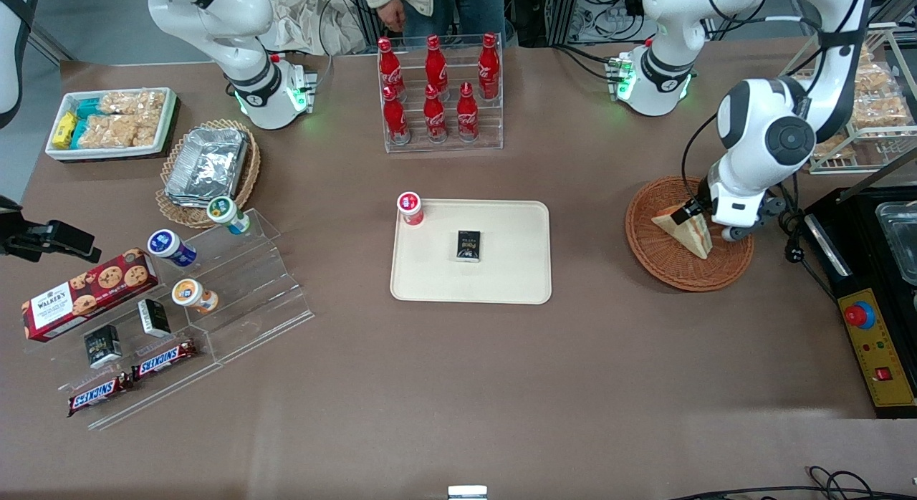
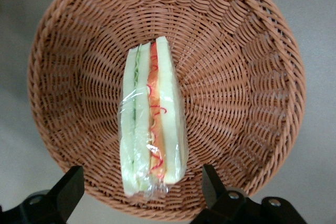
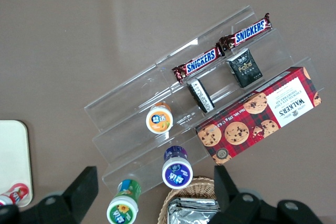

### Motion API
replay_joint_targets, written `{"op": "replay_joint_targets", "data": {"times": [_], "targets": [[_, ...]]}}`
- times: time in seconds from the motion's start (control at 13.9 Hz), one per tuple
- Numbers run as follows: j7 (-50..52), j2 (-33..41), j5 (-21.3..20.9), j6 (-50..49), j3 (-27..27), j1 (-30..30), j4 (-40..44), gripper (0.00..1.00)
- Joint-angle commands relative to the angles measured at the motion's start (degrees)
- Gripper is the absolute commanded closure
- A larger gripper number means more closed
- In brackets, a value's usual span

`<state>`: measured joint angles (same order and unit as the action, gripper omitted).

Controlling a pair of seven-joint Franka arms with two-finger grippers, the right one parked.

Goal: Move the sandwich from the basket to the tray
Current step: 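Close the left gripper on the sandwich's upright edge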

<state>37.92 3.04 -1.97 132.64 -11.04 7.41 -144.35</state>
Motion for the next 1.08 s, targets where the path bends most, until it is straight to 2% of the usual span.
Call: {"op": "replay_joint_targets", "data": {"times": [0.0,0.5,0.65,0.72,0.79,0.86,1.01], "targets": [[-0.2,-1.1,0.3,3.4,0.1,0.2,-1.8,0.0],[0.4,-7.9,0.2,11.1,0.4,2.1,-2.5,0.0],[0.5,-8.5,0.2,11.9,0.4,3.3,-2.3,0.39],[0.4,-8.4,0.2,11.9,0.4,3.5,-2.3,0.65],[0.4,-8.3,0.2,11.9,0.4,3.5,-2.3,0.85],[0.2,-7.8,0.2,11.7,0.2,3.3,-2.3,1.0],[0.1,-5.1,0.1,8.4,-0.1,3.0,-1.6,1.0]]}}
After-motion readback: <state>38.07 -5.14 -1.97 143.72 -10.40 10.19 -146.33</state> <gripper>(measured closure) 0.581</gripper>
